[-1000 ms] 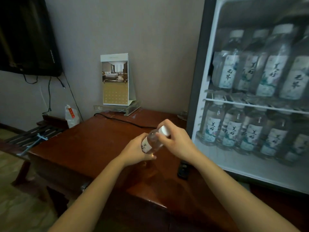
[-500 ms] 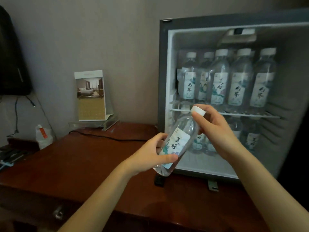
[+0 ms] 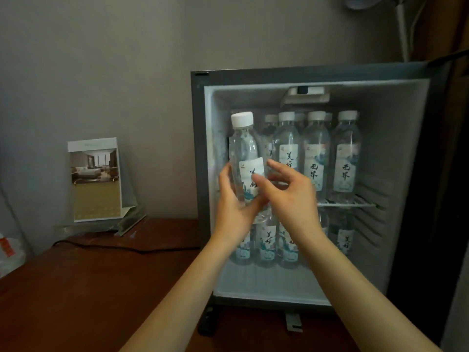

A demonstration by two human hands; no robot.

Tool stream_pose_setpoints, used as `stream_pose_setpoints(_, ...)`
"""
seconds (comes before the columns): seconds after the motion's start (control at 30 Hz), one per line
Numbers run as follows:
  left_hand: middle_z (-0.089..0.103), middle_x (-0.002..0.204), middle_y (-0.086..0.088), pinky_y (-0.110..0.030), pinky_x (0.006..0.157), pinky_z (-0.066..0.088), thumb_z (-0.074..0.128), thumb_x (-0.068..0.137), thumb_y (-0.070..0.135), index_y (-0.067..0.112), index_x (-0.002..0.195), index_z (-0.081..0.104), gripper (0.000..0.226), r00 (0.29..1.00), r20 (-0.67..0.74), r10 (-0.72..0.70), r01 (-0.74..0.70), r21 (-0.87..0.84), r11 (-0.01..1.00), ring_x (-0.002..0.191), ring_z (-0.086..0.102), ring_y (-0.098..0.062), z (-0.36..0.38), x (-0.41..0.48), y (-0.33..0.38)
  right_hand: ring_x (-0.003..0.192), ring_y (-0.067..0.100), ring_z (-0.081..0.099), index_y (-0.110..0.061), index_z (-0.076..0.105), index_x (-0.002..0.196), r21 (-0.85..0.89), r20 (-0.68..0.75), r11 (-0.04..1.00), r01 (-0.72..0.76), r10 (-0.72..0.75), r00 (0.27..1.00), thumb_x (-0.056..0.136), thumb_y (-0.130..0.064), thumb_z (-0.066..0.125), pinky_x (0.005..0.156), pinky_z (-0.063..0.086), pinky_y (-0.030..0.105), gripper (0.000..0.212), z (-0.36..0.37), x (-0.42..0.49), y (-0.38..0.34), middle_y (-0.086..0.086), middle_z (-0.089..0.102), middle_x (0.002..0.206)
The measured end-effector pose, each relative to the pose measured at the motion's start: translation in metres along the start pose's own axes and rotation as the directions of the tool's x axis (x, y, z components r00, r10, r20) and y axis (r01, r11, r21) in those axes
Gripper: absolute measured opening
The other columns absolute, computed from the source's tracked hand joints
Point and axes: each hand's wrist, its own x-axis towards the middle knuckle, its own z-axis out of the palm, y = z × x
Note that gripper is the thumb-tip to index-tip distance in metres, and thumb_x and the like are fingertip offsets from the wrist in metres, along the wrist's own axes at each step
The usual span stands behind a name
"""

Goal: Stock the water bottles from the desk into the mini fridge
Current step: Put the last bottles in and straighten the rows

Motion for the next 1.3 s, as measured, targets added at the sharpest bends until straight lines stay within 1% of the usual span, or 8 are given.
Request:
stream_pose_setpoints(0.1,0.058,0.124,0.006,-0.044,0.093,0.051,0.075,0.072,0.03,0.038,0.139,0.023,0.085,1.0,-0.023,0.003,-0.002,0.039,0.999,0.112,0.059,-0.015,0.012,0.021,-0.005,0.073,-0.014,0.059,-0.023,0.061,0.123,-0.072,-0.067,0.997,0.035,-0.04,0.997,0.077,-0.035,0.073,0.072,0.05,0.009,0.049,0.002,0.019,0.002,-0.02,0.064,0.083)
stream_pose_setpoints(0.27,0.049,0.137,-0.002,-0.046,0.095,0.049,0.07,0.078,0.03,0.038,0.143,0.016,0.085,0.999,-0.036,-0.032,0.036,0.116,0.993,0.119,0.054,-0.018,0.025,0.039,-0.024,0.086,0.01,0.063,-0.021,0.059,0.124,-0.255,-0.095,0.966,0.033,-0.059,0.994,0.077,-0.04,0.071,0.074,0.049,0.023,0.052,0.004,0.032,0.016,-0.007,0.065,0.094)
stream_pose_setpoints(0.4,0.05,0.137,0.004,-0.03,0.089,0.05,0.067,0.078,0.033,0.038,0.144,0.014,0.085,0.999,-0.052,0.005,0.004,0.185,0.983,0.112,0.056,-0.004,0.024,0.04,-0.035,0.089,0.017,0.064,-0.019,0.055,0.126,-0.315,-0.104,0.949,0.025,-0.06,0.993,0.077,-0.041,0.071,0.078,0.054,0.036,0.056,0.006,0.034,0.024,-0.001,0.066,0.098)
stream_pose_setpoints(0.63,0.052,0.135,0.006,-0.006,0.066,0.045,0.062,0.085,0.027,0.039,0.145,0.005,0.083,1.0,0.008,0.018,-0.02,0.34,0.94,0.087,0.056,0.016,0.024,0.045,-0.036,0.083,0.021,0.066,-0.014,0.056,0.122,-0.344,-0.109,0.938,0.037,-0.078,0.991,0.079,-0.036,0.071,0.075,0.054,0.038,0.051,0.01,0.037,0.026,-0.002,0.066,0.083)
stream_pose_setpoints(0.77,0.046,0.141,0.002,-0.025,0.078,0.049,0.061,0.086,0.031,0.033,0.147,0.005,0.083,1.0,0.009,0.018,-0.02,0.466,0.885,0.11,0.059,-0.012,0.023,0.038,-0.039,0.077,0.02,0.064,-0.014,0.056,0.121,-0.384,-0.115,0.923,0.034,-0.084,0.99,0.079,-0.036,0.071,0.07,0.052,0.034,0.05,0.012,0.037,0.028,-0.019,0.043,0.063)
stream_pose_setpoints(1.0,0.034,0.149,-0.013,-0.037,0.099,0.042,0.048,0.092,0.044,0.017,0.148,-0.011,0.086,0.999,0.012,-0.052,0.033,0.62,0.784,0.13,0.042,-0.026,0.024,0.032,-0.044,0.087,0.024,0.066,-0.015,0.058,0.121,-0.375,-0.106,0.927,0.017,-0.061,0.992,0.085,-0.024,0.065,0.082,0.053,0.039,0.038,0.014,0.032,0.042,0.007,0.071,0.092)
stream_pose_setpoints(1.17,0.027,0.151,-0.014,-0.039,0.108,0.034,0.042,0.094,0.046,0.012,0.148,-0.008,0.081,0.997,-0.012,-0.082,0.068,0.686,0.725,0.136,0.032,-0.027,0.029,0.034,-0.046,0.052,0.01,0.051,-0.024,0.054,0.129,-0.423,-0.024,0.906,-0.005,-0.005,1.0,0.091,-0.009,0.049,0.053,0.041,0.022,0.041,0.012,0.025,0.059,0.005,0.066,0.067)
stream_pose_setpoints(1.3,0.027,0.148,-0.014,-0.038,0.1,0.037,0.038,0.098,0.041,0.01,0.149,0.0,0.071,0.993,-0.044,-0.113,0.108,0.741,0.662,0.13,0.036,-0.03,0.031,0.038,-0.048,0.048,0.006,0.04,-0.024,0.055,0.128,-0.468,0.029,0.883,0.016,-0.003,1.0,0.091,-0.008,0.045,0.046,0.03,0.019,0.042,0.014,0.022,0.065,0.012,0.069,0.073)
